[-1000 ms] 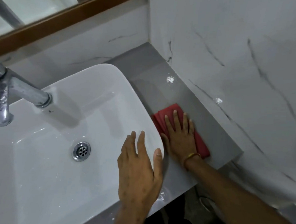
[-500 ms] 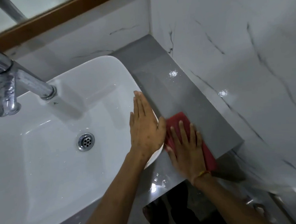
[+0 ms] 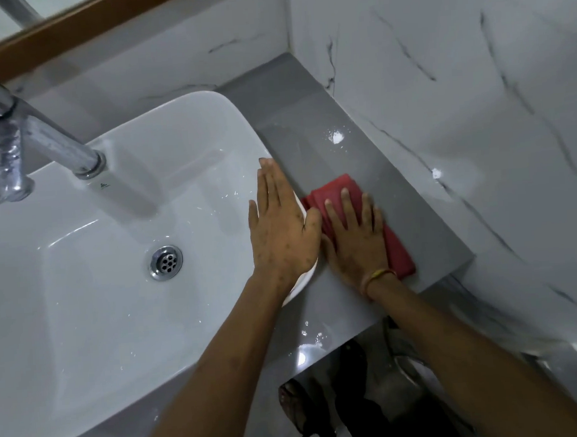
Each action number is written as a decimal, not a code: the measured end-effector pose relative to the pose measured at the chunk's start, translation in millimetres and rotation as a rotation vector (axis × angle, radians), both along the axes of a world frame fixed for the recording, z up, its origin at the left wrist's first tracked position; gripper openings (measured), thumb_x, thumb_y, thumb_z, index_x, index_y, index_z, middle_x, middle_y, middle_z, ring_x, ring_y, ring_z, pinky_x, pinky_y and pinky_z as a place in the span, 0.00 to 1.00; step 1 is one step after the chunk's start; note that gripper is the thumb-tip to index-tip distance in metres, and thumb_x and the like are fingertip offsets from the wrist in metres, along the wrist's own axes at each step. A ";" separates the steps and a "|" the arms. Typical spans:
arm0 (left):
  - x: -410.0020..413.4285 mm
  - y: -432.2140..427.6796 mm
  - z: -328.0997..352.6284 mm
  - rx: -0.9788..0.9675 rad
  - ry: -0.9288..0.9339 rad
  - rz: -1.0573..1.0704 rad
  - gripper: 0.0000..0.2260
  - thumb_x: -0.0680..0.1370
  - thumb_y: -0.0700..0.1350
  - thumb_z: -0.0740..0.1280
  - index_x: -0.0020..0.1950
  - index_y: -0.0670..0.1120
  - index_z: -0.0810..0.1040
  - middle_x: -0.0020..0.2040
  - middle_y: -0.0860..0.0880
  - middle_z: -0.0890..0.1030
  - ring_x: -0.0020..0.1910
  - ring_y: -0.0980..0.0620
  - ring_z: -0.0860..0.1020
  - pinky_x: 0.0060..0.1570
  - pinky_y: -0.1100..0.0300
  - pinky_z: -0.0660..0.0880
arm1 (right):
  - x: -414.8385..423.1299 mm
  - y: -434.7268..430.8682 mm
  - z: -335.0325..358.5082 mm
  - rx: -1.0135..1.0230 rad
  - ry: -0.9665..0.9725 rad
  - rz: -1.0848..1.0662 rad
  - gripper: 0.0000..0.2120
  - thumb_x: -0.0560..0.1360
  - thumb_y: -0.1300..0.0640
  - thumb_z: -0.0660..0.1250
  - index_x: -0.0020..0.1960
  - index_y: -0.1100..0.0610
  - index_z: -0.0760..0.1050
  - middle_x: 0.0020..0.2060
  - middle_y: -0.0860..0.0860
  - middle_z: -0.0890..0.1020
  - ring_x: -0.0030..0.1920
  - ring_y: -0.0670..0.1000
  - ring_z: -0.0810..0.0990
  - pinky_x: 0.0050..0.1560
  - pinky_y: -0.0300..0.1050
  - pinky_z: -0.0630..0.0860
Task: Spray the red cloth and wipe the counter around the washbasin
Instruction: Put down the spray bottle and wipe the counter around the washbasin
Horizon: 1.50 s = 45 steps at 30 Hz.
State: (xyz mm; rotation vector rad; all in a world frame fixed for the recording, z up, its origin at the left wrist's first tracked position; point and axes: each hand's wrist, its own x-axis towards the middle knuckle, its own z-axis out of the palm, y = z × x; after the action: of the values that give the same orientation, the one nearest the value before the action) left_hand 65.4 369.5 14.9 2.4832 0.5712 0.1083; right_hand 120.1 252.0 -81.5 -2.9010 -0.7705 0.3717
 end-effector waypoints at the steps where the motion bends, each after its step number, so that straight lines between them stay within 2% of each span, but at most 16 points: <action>1: 0.2 -0.2 0.5 0.004 0.001 -0.001 0.36 0.75 0.54 0.52 0.77 0.44 0.38 0.79 0.47 0.40 0.78 0.51 0.41 0.77 0.46 0.48 | -4.5 -1.2 -0.1 0.006 -0.007 -0.003 0.31 0.78 0.42 0.52 0.76 0.52 0.48 0.77 0.59 0.51 0.75 0.68 0.49 0.73 0.65 0.49; 6: 0.0 -1.5 4.9 0.016 0.022 0.000 0.36 0.74 0.52 0.52 0.77 0.44 0.38 0.79 0.47 0.40 0.78 0.51 0.41 0.77 0.45 0.50 | -57.0 -25.2 5.1 -0.022 -0.033 0.031 0.36 0.77 0.39 0.53 0.77 0.53 0.42 0.77 0.59 0.49 0.75 0.67 0.50 0.74 0.65 0.53; 9: -0.1 -2.3 6.9 0.010 0.023 -0.003 0.37 0.74 0.53 0.51 0.77 0.43 0.38 0.79 0.47 0.40 0.78 0.51 0.41 0.76 0.44 0.50 | -114.4 -40.0 7.0 -0.001 -0.006 0.028 0.37 0.75 0.40 0.54 0.77 0.54 0.44 0.77 0.60 0.52 0.74 0.68 0.54 0.71 0.67 0.58; 12: 0.3 -1.7 7.2 0.008 0.015 -0.010 0.37 0.74 0.53 0.52 0.77 0.43 0.38 0.79 0.46 0.40 0.78 0.50 0.41 0.76 0.44 0.51 | -149.7 -41.0 8.4 -0.031 0.030 0.026 0.32 0.77 0.40 0.44 0.76 0.55 0.51 0.76 0.60 0.58 0.72 0.68 0.61 0.69 0.68 0.61; 13: 0.0 -2.3 7.0 0.010 0.016 -0.009 0.36 0.74 0.53 0.52 0.77 0.43 0.38 0.79 0.46 0.40 0.78 0.50 0.41 0.76 0.44 0.51 | -151.1 -42.5 8.4 -0.048 0.037 0.037 0.32 0.77 0.39 0.45 0.76 0.54 0.53 0.75 0.60 0.59 0.71 0.68 0.63 0.68 0.67 0.62; 16: 0.0 -2.2 6.8 0.023 0.027 -0.005 0.36 0.74 0.53 0.51 0.77 0.43 0.38 0.79 0.46 0.40 0.78 0.50 0.41 0.77 0.44 0.50 | -135.7 -51.9 5.4 -0.056 0.009 0.136 0.37 0.73 0.38 0.59 0.76 0.53 0.53 0.76 0.60 0.56 0.72 0.68 0.61 0.69 0.67 0.60; 17: 0.4 -2.2 6.8 0.030 0.032 -0.005 0.36 0.74 0.53 0.52 0.77 0.43 0.38 0.79 0.46 0.40 0.78 0.50 0.41 0.76 0.44 0.50 | -126.2 -55.2 5.2 -0.041 -0.009 0.141 0.37 0.74 0.38 0.58 0.76 0.53 0.52 0.76 0.60 0.55 0.72 0.68 0.59 0.69 0.67 0.60; 21: 0.6 -2.8 5.4 0.039 0.035 0.012 0.36 0.77 0.51 0.56 0.77 0.43 0.38 0.79 0.47 0.41 0.78 0.50 0.42 0.76 0.43 0.51 | -82.0 -49.4 8.0 -0.041 -0.040 0.031 0.32 0.77 0.40 0.45 0.77 0.54 0.47 0.77 0.61 0.52 0.74 0.69 0.53 0.73 0.65 0.55; 25: 0.1 -2.5 5.9 0.044 0.030 0.007 0.36 0.77 0.50 0.56 0.77 0.42 0.38 0.79 0.46 0.41 0.78 0.49 0.43 0.76 0.43 0.52 | -77.0 -32.4 4.6 -0.065 -0.018 -0.027 0.34 0.78 0.41 0.50 0.76 0.55 0.39 0.77 0.60 0.46 0.75 0.69 0.47 0.75 0.64 0.50; 27: 0.5 -2.0 6.2 0.046 0.034 0.011 0.36 0.77 0.50 0.56 0.77 0.42 0.38 0.79 0.46 0.41 0.78 0.49 0.43 0.76 0.43 0.52 | -98.2 -27.5 6.7 -0.068 -0.019 -0.015 0.37 0.77 0.41 0.54 0.77 0.56 0.42 0.77 0.62 0.49 0.74 0.70 0.49 0.74 0.65 0.52; 30: 0.3 -2.5 7.4 0.054 0.042 0.011 0.36 0.78 0.50 0.56 0.77 0.43 0.38 0.79 0.46 0.41 0.78 0.49 0.43 0.76 0.43 0.51 | -145.4 -19.0 9.9 0.012 0.005 -0.023 0.40 0.73 0.42 0.63 0.76 0.56 0.48 0.75 0.62 0.59 0.72 0.70 0.60 0.70 0.67 0.61; 35: -0.4 -2.2 9.6 0.064 0.075 0.008 0.35 0.79 0.52 0.55 0.77 0.43 0.38 0.79 0.47 0.41 0.78 0.49 0.42 0.75 0.44 0.48 | -219.7 16.8 14.7 0.044 0.101 0.016 0.30 0.78 0.44 0.48 0.76 0.54 0.51 0.76 0.59 0.56 0.73 0.69 0.56 0.70 0.67 0.60; 37: 0.3 -2.2 11.6 0.064 0.083 0.000 0.35 0.79 0.52 0.55 0.77 0.43 0.38 0.79 0.46 0.40 0.78 0.48 0.42 0.75 0.43 0.47 | -223.1 21.3 14.8 0.019 0.099 0.032 0.31 0.77 0.42 0.49 0.76 0.53 0.51 0.76 0.58 0.55 0.74 0.68 0.55 0.71 0.66 0.60; 41: -3.4 -3.7 13.0 0.050 0.086 -0.004 0.34 0.79 0.53 0.54 0.77 0.43 0.38 0.79 0.47 0.41 0.78 0.49 0.41 0.75 0.42 0.46 | -202.0 2.2 7.9 -0.016 0.030 0.137 0.36 0.75 0.40 0.59 0.76 0.52 0.49 0.76 0.59 0.56 0.73 0.67 0.58 0.72 0.65 0.55; 43: -10.2 -4.2 11.6 0.050 0.092 0.000 0.34 0.80 0.55 0.53 0.77 0.44 0.38 0.79 0.48 0.40 0.78 0.49 0.41 0.75 0.43 0.46 | -185.9 -4.8 6.1 -0.001 -0.002 0.088 0.38 0.74 0.40 0.62 0.76 0.53 0.51 0.76 0.59 0.57 0.73 0.67 0.59 0.71 0.63 0.55; 45: -13.2 -7.8 9.8 0.059 0.085 -0.014 0.33 0.80 0.57 0.51 0.77 0.44 0.39 0.79 0.47 0.40 0.78 0.49 0.40 0.75 0.43 0.46 | -178.0 -7.2 7.9 0.006 -0.011 0.007 0.36 0.74 0.41 0.60 0.76 0.55 0.53 0.76 0.59 0.58 0.73 0.68 0.59 0.71 0.63 0.60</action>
State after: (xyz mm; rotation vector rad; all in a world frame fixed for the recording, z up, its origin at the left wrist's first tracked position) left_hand 52.3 361.7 24.7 2.5586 0.5940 0.0145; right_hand -57.9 244.8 -73.6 -2.8982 -0.7823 0.3543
